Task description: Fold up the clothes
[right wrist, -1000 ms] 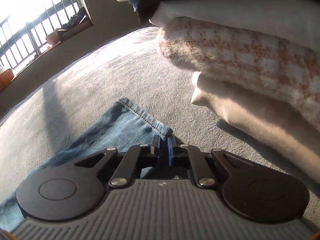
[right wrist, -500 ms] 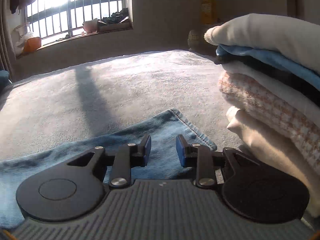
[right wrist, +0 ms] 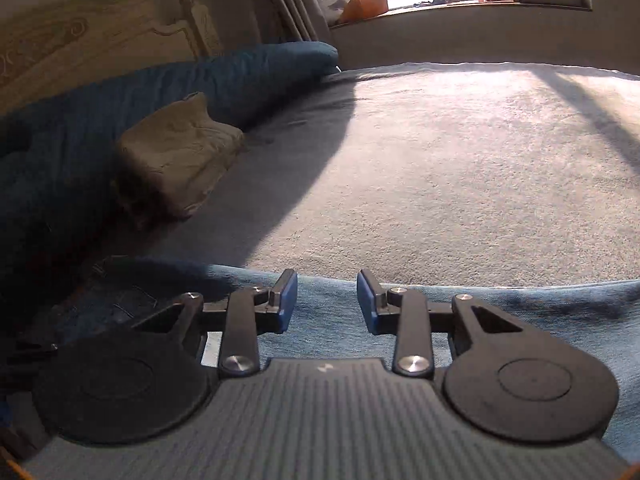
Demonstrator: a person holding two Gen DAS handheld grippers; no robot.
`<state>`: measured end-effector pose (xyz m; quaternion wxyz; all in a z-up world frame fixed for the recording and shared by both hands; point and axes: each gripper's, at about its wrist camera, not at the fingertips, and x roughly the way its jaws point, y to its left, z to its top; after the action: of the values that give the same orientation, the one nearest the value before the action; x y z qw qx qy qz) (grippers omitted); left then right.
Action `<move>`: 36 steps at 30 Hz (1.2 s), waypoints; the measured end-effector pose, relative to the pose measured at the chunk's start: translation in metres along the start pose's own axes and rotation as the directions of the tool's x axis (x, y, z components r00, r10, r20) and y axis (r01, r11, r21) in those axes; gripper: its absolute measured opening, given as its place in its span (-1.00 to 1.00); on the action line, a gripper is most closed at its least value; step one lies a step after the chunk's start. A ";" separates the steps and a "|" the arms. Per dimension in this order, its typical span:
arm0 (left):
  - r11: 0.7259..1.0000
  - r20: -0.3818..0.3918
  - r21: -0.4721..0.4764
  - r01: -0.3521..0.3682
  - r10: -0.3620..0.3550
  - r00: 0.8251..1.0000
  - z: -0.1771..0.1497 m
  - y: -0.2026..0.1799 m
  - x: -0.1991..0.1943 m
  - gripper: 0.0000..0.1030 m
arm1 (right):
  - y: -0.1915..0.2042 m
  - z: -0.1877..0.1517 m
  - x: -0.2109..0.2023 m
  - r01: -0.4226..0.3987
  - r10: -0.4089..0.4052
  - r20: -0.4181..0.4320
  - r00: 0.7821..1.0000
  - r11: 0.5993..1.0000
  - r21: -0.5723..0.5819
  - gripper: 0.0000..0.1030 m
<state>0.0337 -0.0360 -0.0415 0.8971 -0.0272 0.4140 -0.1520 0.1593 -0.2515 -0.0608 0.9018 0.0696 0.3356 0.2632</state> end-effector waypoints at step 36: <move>0.951 -0.042 -0.240 -0.195 0.191 0.981 -0.038 0.110 0.021 1.00 | 0.086 -0.064 0.052 0.187 -0.210 -0.097 0.973 0.961 -0.202 0.98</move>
<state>0.0450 0.0660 -0.1011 0.8937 -0.0950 0.4384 -0.0120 0.1149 -0.1544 -0.1137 0.9048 -0.0673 0.3665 0.2060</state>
